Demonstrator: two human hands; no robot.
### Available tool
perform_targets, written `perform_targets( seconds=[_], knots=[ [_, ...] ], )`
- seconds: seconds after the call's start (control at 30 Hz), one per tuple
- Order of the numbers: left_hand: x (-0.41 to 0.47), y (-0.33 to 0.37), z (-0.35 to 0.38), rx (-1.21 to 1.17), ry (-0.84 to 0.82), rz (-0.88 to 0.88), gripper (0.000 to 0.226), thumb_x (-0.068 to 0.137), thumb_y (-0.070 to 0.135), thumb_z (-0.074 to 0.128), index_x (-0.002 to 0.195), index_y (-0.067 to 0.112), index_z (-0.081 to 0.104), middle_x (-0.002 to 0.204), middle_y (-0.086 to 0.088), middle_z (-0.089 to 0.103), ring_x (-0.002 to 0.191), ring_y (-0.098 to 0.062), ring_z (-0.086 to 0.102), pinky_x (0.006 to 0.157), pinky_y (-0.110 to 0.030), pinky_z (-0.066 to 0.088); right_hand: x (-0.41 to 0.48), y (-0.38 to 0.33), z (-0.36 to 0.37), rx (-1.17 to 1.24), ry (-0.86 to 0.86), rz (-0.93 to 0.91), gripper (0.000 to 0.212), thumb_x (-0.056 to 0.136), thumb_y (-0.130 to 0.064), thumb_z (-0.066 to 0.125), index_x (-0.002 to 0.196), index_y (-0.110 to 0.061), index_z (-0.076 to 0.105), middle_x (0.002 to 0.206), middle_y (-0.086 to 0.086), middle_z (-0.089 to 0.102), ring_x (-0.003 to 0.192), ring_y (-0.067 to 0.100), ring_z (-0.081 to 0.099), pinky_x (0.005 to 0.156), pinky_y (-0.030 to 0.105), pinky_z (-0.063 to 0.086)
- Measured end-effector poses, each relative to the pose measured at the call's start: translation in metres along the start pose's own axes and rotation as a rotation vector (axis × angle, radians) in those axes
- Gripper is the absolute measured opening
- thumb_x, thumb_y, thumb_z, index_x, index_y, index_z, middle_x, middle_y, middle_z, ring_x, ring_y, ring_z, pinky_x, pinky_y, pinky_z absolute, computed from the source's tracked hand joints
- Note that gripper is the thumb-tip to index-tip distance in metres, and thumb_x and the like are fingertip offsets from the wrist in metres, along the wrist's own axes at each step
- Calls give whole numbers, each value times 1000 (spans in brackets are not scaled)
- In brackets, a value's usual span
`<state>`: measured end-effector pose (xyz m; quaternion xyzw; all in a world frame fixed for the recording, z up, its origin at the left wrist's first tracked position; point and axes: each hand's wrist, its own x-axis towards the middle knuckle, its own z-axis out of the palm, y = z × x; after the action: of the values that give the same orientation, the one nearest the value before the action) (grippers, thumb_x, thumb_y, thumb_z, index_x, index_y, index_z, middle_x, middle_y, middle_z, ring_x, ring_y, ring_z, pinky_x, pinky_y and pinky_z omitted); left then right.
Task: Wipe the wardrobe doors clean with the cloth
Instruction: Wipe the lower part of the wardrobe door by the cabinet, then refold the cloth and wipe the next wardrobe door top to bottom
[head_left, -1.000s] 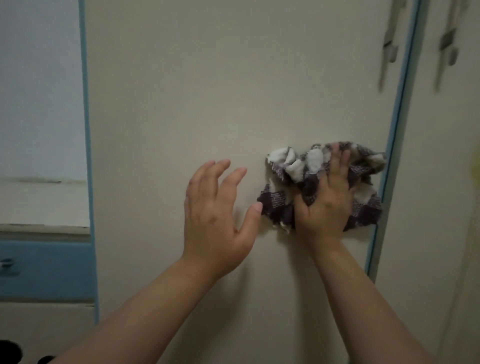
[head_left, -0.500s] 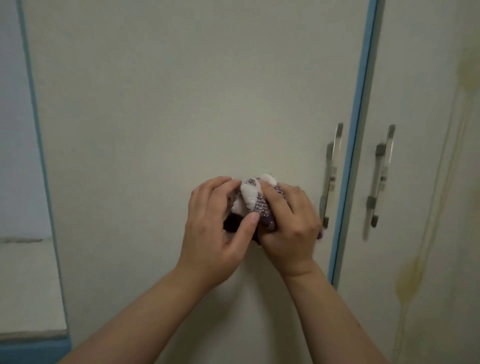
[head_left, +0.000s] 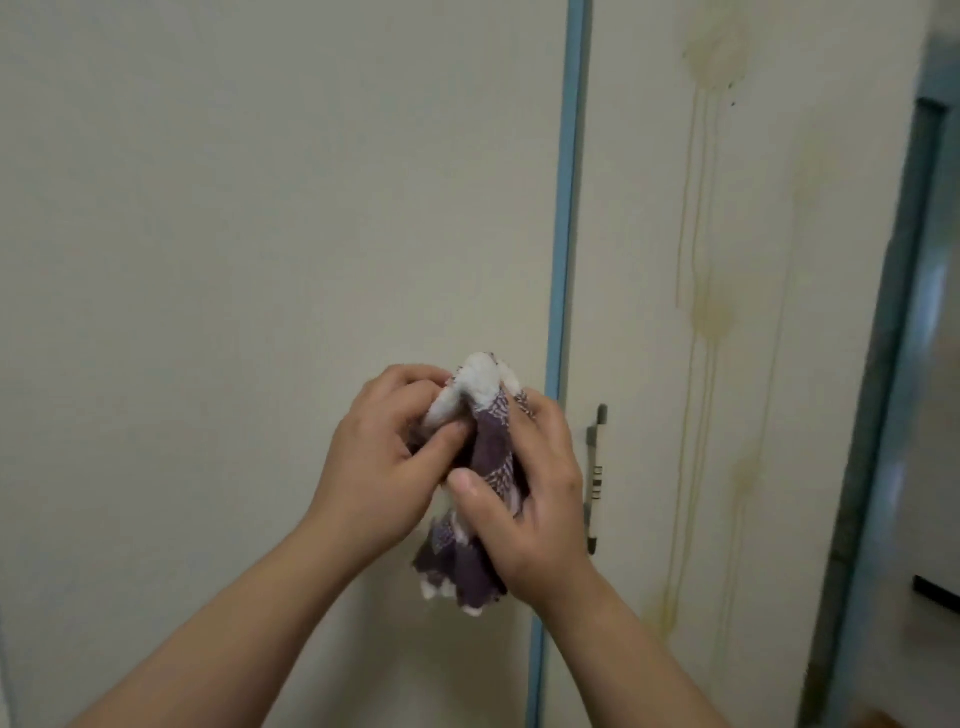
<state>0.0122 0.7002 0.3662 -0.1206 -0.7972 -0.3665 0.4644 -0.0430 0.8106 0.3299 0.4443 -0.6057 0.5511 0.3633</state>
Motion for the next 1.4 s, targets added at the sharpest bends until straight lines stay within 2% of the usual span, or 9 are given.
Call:
perform_targets(
  seconds=[0.1, 0.17, 0.33, 0.53, 0.67, 0.87, 1.07, 1.2, 1.4],
  knots=[
    [5, 3, 5, -223, -100, -162, 17, 86, 18, 59, 70, 22, 60, 55, 13, 51, 52, -10, 48, 49, -30, 38, 1, 3, -21, 127, 67, 96, 44, 85, -34, 40, 121, -20, 60, 112, 6, 56, 110, 17, 51, 96, 30, 39],
    [12, 4, 12, -247, -85, -171, 16, 87, 19, 57, 72, 14, 54, 51, 7, 46, 47, -15, 41, 47, -29, 32, 7, 9, -35, 206, 155, 195, 33, 86, -22, 45, 112, -32, 62, 107, -1, 59, 106, 11, 55, 92, 24, 40],
    [37, 12, 26, -134, -74, -87, 19, 86, 18, 58, 70, 7, 53, 57, 1, 46, 54, -11, 40, 53, -29, 31, 37, 32, -82, 104, -41, 299, 78, 78, 8, 62, 118, -56, 43, 102, -17, 64, 96, -4, 60, 86, 15, 47],
    [67, 27, 33, -54, -251, -133, 12, 77, 19, 69, 68, 13, 65, 62, -10, 59, 56, -11, 50, 51, -20, 37, 70, 75, -134, 197, -344, 573, 30, 58, 4, 79, 83, -2, 63, 80, 13, 70, 74, 25, 68, 70, 37, 57],
    [85, 36, 45, -20, -307, -191, 16, 66, 25, 76, 71, 12, 68, 67, -12, 66, 61, -19, 55, 60, -30, 41, 84, 122, -174, 571, -471, 585, 56, 46, -10, 77, 96, 7, 56, 83, 15, 67, 72, 26, 66, 66, 32, 56],
    [107, 54, 85, -76, -420, -277, 20, 62, 30, 70, 73, 13, 72, 69, -6, 71, 60, -11, 64, 53, -17, 49, 124, 174, -246, 646, -680, 531, 40, 58, -8, 85, 86, -2, 58, 75, 14, 65, 59, 18, 64, 47, 20, 51],
    [122, 61, 124, 200, -267, -298, 11, 78, 12, 68, 85, 21, 69, 75, -3, 71, 64, -13, 62, 57, -25, 48, 166, 205, -289, -114, -432, -33, 29, 68, -4, 77, 71, -25, 57, 69, 3, 64, 64, 18, 57, 65, 29, 45],
    [125, 53, 151, 677, 42, -102, 27, 77, 8, 65, 65, 24, 47, 60, 2, 55, 55, -15, 46, 54, -25, 37, 173, 218, -289, -414, -375, -446, 26, 63, 12, 74, 69, -11, 62, 77, 2, 60, 63, 21, 56, 57, 28, 44],
    [123, 52, 178, 1160, 111, 208, 15, 64, -18, 62, 65, -3, 63, 76, -19, 52, 52, -29, 49, 46, -33, 37, 161, 219, -279, -759, -101, -728, 16, 69, 7, 66, 66, -8, 70, 73, 14, 58, 53, 27, 51, 42, 29, 36]
  ],
)
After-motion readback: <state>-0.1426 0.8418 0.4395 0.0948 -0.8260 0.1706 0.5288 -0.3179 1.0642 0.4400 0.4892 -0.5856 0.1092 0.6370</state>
